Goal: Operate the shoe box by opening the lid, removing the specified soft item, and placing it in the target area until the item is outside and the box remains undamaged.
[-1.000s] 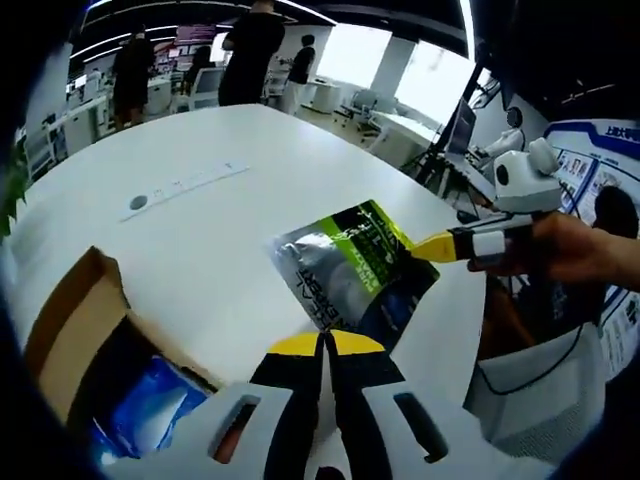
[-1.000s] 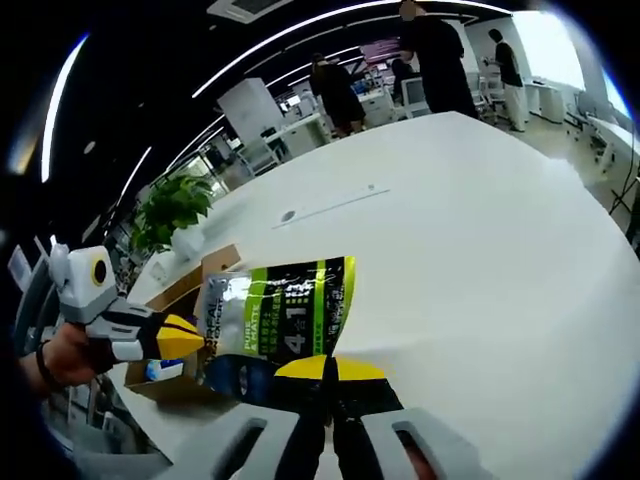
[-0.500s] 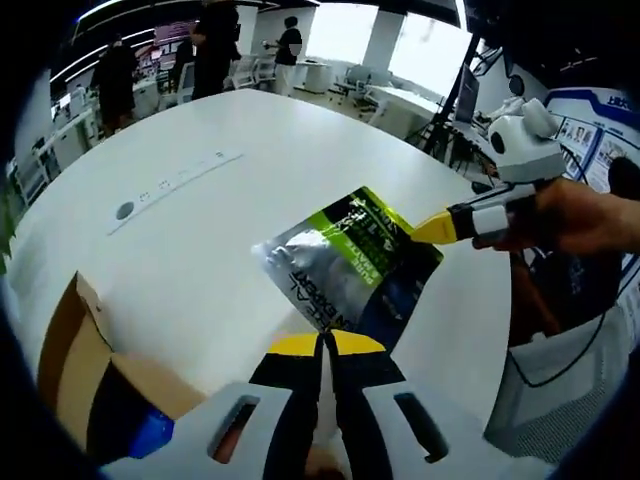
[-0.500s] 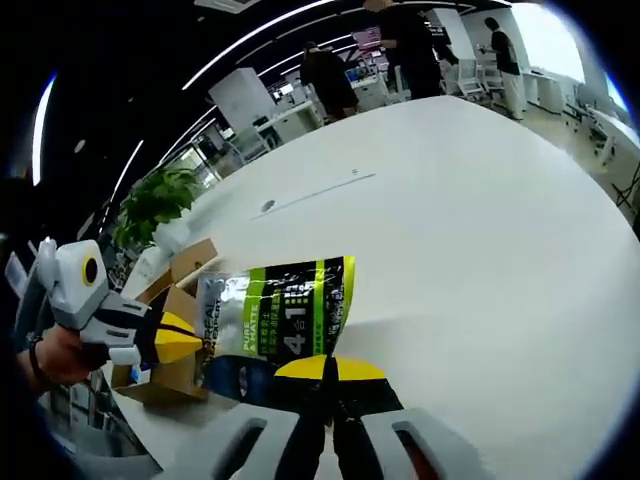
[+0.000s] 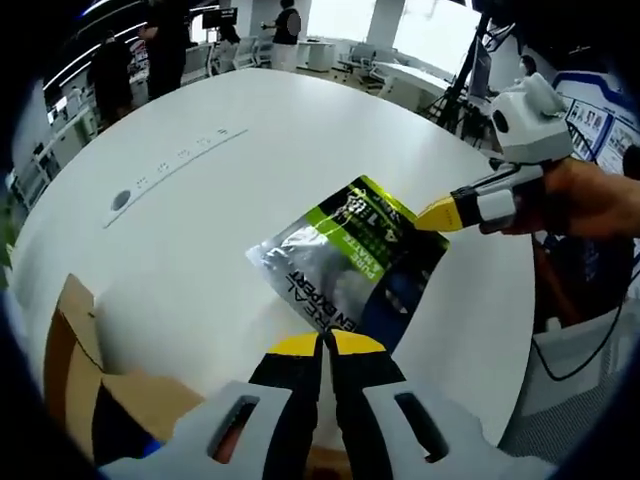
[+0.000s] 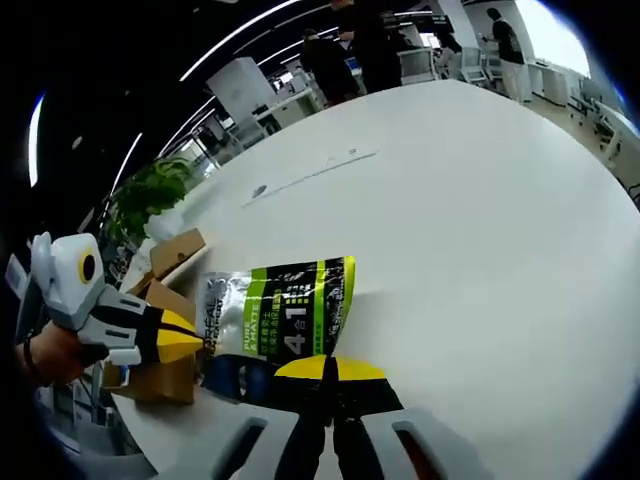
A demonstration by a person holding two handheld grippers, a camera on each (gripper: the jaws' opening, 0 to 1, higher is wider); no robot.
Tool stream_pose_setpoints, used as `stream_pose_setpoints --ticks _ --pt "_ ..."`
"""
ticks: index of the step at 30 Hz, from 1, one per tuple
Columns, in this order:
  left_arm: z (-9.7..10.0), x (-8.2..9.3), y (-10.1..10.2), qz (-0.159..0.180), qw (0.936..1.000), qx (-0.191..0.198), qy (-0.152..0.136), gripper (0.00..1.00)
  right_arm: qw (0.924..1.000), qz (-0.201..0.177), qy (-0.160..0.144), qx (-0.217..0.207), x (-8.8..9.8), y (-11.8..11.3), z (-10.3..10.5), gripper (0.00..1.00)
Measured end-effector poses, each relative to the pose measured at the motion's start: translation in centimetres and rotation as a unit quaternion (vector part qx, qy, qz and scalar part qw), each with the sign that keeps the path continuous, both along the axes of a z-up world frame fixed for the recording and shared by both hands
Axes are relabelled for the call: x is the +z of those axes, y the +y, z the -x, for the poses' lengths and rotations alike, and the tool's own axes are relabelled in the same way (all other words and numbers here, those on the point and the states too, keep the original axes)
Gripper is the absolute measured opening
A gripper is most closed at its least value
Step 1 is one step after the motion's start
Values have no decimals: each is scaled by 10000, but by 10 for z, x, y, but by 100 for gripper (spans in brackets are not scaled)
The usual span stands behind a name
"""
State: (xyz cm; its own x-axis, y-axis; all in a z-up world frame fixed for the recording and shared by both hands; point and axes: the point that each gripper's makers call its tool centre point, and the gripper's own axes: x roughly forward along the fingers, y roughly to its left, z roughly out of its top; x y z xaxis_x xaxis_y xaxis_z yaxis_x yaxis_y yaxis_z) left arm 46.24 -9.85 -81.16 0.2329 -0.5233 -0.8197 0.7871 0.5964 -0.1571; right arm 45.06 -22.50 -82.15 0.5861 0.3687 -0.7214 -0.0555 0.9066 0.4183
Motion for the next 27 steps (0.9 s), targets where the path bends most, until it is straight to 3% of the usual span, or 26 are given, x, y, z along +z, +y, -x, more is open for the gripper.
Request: stream_pose_setpoints --ticks 14,20,27 --pt "0 -21 0 -657 9972 -366 -10 1 9999 17 136 62 -13 1 -3 0" --pt "0 -28 7 -1076 9928 -517 -122 0 9998 16 194 -22 -18 -1 -3 0" --pt "0 -27 8 -1067 9930 -511 -68 0 9998 11 192 -43 -17 -3 -4 0"
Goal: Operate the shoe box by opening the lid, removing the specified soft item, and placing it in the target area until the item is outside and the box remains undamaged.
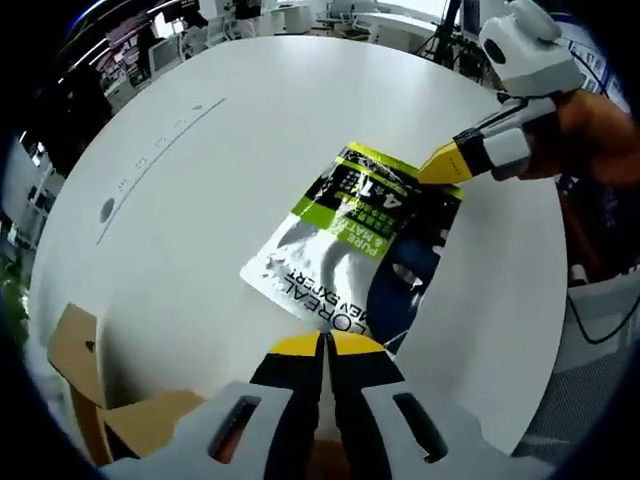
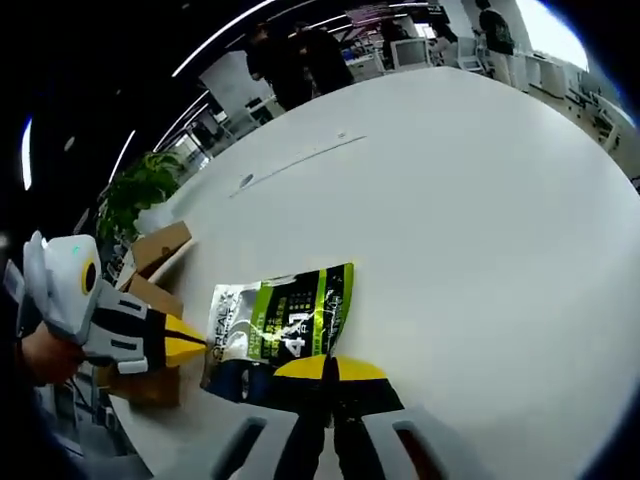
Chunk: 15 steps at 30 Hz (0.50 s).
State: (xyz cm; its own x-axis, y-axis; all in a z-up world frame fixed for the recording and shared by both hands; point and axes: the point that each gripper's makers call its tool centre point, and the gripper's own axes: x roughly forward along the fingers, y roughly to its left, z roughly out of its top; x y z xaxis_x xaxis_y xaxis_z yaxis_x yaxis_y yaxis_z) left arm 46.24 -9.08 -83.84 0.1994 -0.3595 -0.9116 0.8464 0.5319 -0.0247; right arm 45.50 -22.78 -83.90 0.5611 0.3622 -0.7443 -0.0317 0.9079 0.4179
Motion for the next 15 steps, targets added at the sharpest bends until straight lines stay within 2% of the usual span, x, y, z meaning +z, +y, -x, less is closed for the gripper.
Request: stream_pose_setpoints --ticks 10,15 --pt "0 3 2 -58 9999 -75 -71 0 9999 -16 113 -53 -4 -2 4 0" --pt "-1 11 7 -89 9999 13 -144 2 9999 7 124 -88 -3 -4 5 1"
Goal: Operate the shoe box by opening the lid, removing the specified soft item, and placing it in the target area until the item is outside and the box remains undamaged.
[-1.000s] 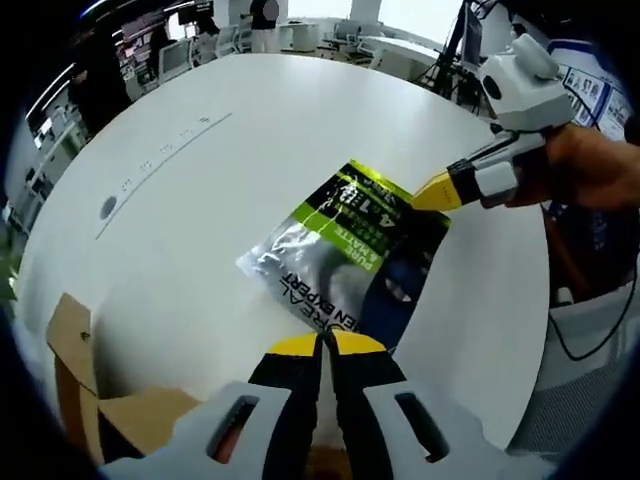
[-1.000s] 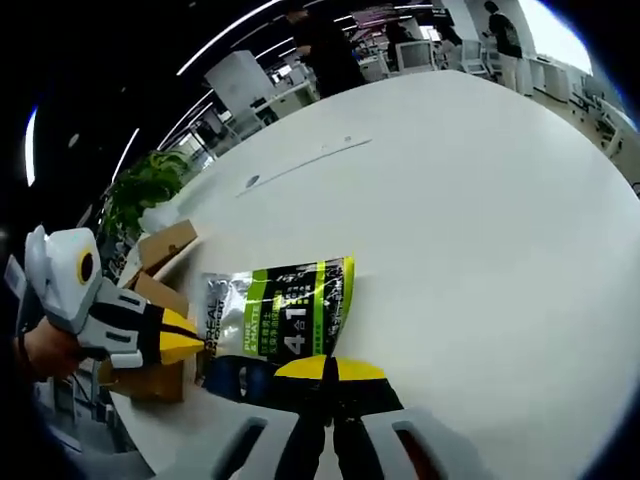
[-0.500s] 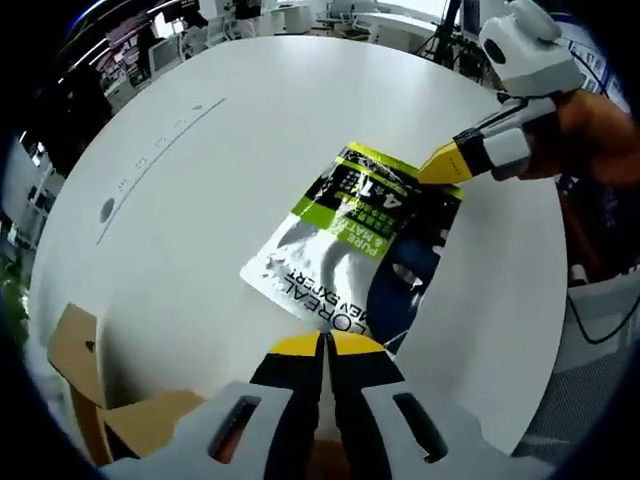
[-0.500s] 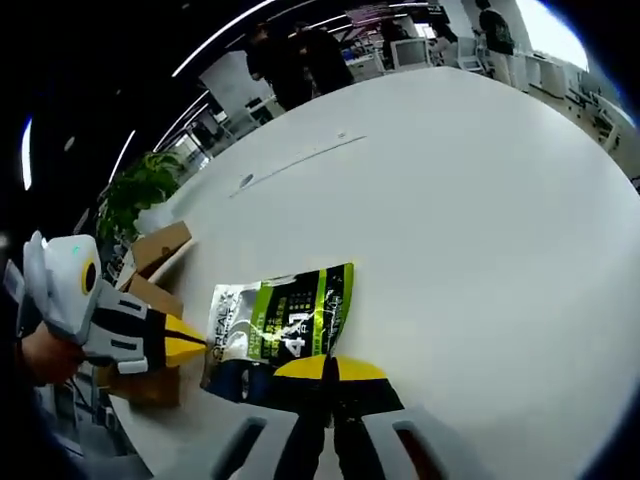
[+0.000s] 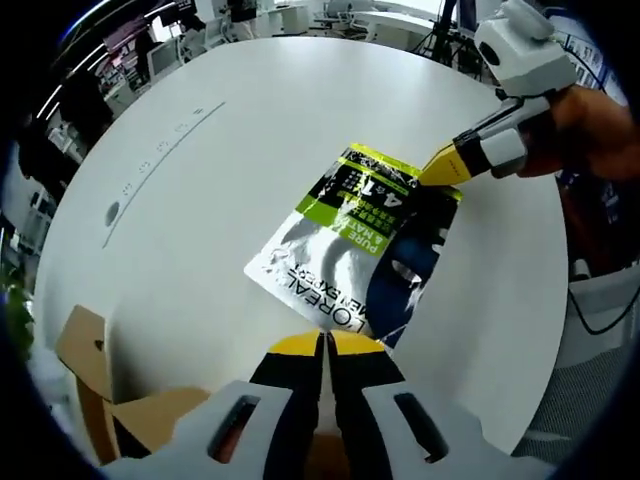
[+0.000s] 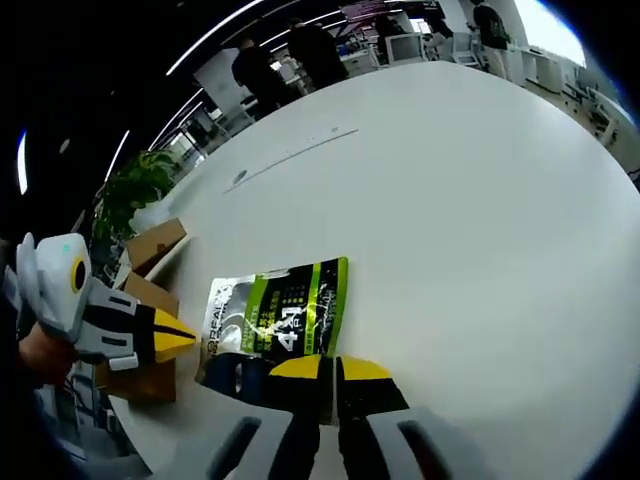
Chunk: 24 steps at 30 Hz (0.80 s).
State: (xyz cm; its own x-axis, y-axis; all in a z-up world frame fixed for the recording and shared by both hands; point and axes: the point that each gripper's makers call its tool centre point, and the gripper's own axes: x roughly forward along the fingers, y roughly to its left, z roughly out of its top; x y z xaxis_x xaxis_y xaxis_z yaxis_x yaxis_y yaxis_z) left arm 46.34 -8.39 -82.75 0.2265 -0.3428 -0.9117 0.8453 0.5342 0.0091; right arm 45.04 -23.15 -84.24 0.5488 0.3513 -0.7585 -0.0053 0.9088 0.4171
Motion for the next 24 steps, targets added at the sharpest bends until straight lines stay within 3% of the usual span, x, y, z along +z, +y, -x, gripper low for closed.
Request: stream_pose_setpoints --ticks 13,24 --pt "3 27 3 449 9987 191 -141 7 9999 35 -117 -118 17 -8 4 3" --pt "9 56 7 1132 9925 421 -190 10 9995 -3 -315 71 41 2 13 6"
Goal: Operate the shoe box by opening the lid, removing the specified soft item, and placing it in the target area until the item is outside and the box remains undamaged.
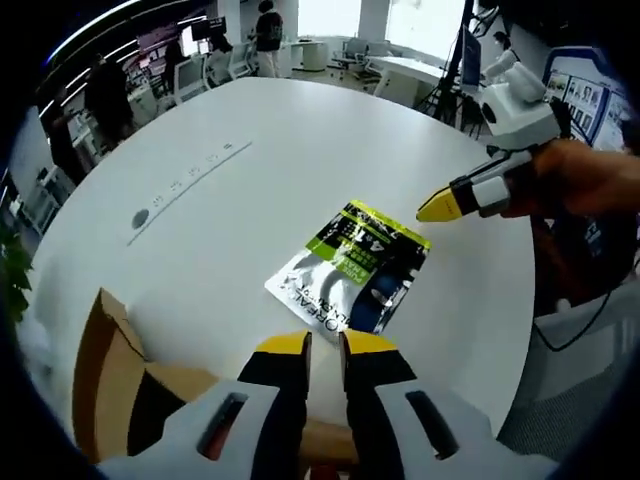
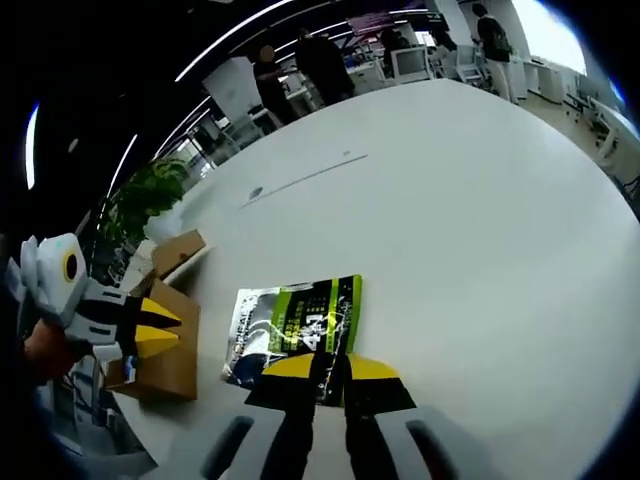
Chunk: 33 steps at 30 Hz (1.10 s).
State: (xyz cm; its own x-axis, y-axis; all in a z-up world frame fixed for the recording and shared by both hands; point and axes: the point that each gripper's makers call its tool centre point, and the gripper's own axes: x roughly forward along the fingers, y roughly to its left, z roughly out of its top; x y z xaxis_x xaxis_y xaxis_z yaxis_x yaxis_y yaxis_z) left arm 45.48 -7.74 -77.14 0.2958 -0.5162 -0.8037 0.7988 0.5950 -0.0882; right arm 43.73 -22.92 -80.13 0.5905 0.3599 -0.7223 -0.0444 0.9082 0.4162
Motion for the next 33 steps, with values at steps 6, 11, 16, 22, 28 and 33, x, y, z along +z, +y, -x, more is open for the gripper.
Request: stream_pose_setpoints --ticks 6,11,16,22,28,33 --pt "2 17 16 272 9995 129 -97 12 9999 -28 -86 130 11 12 6 7" --pt "3 26 37 405 9988 221 -180 14 9996 -100 -164 229 20 30 9 7" --pt "4 41 52 813 9959 309 -269 17 9990 -174 -252 330 29 51 9 8" --pt "4 52 84 975 9933 460 -407 19 9962 -245 -431 712 44 89 7 12" --pt "7 58 117 1109 9905 682 -445 22 9923 -220 -499 1111 54 125 8 14" --pt "9 61 147 1126 9889 830 -505 25 9891 -253 -568 1332 62 148 7 17"
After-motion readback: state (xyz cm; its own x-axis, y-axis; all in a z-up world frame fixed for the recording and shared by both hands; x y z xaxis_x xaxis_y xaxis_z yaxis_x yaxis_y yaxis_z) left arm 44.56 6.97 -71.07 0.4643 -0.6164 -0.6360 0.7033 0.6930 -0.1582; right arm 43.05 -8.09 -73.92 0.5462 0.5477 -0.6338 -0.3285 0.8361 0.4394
